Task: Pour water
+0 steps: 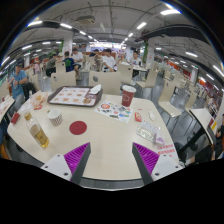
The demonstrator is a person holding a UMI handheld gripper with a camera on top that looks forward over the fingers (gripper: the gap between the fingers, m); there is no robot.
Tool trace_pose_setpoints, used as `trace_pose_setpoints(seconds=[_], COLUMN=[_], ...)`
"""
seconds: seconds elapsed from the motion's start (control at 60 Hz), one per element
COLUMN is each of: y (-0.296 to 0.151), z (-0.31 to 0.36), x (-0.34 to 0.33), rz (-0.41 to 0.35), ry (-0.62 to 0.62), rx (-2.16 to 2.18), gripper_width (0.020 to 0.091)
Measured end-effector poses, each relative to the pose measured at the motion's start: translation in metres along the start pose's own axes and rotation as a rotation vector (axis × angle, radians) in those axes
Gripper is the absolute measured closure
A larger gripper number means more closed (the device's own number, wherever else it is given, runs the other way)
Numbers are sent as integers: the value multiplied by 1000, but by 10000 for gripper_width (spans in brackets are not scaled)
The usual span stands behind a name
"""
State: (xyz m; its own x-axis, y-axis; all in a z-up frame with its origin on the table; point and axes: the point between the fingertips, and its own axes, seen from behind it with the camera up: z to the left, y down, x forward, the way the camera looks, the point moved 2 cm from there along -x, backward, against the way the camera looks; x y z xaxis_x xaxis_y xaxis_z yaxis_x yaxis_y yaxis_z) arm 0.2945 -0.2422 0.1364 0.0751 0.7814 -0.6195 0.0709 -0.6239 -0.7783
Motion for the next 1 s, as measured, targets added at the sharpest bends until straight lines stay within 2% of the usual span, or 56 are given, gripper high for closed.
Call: trace_pose_setpoints(seconds=[0.267,0.383,0.633,0.733,0.85,1.0], y=[20,39,75,72,51,19], z=[28,62,181,230,278,305], x=[-8,-15,-27,-17,3,42], rz=[31,52,93,61,-14,-116], ry=[31,32,-8,-43,-80,-77], rx=[-8,-2,52,72,90,113], gripper_width=[250,252,252,247,250,250])
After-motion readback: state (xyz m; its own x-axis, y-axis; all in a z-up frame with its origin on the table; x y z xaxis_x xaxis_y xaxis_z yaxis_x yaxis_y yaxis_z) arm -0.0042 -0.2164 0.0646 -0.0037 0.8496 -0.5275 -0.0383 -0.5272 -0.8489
